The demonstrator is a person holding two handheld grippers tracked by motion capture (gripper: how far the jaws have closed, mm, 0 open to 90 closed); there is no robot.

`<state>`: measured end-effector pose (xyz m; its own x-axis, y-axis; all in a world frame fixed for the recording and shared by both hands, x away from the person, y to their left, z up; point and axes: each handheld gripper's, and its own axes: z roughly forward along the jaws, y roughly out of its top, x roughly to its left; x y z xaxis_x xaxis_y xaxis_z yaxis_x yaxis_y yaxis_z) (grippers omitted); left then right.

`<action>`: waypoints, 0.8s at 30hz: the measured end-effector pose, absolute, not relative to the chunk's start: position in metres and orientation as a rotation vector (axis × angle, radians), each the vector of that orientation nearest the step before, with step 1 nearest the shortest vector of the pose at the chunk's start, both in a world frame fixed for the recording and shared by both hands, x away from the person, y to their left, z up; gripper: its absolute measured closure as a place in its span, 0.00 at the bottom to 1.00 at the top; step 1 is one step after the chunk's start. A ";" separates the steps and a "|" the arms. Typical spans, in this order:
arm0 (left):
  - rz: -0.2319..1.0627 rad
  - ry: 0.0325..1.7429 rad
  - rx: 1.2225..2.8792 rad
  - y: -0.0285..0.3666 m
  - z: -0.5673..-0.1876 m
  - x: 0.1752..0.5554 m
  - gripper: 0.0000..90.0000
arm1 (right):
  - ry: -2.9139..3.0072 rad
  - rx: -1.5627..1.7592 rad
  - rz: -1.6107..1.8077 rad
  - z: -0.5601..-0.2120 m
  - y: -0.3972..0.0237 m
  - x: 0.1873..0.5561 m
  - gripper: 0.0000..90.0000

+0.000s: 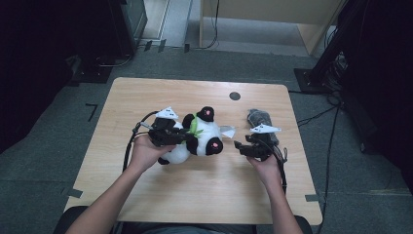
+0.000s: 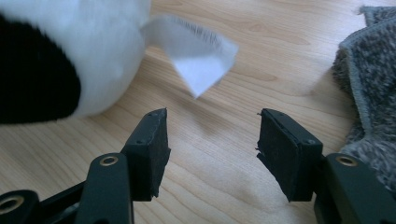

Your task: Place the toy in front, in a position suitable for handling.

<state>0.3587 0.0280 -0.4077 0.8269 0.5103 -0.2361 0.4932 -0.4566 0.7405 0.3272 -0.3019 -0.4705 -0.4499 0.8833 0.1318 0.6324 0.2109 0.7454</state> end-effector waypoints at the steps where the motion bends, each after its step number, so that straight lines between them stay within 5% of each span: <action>1: 0.025 0.718 2.136 0.026 -0.410 0.357 0.82 | 2.165 1.420 1.092 -0.470 -0.302 0.327 0.48; 16: -0.015 0.726 2.111 0.017 -0.426 0.360 0.79 | 2.116 1.450 1.055 -0.472 -0.311 0.337 0.48; 24: 0.068 0.716 2.096 0.018 -0.422 0.357 0.57 | 2.086 1.450 1.063 -0.466 -0.315 0.344 0.49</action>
<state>0.3570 0.0179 -0.4225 0.8315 0.5139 -0.2111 0.4645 -0.4345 0.7717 0.3438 -0.3146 -0.4663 -0.3920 0.9140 0.1047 0.6222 0.1796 0.7620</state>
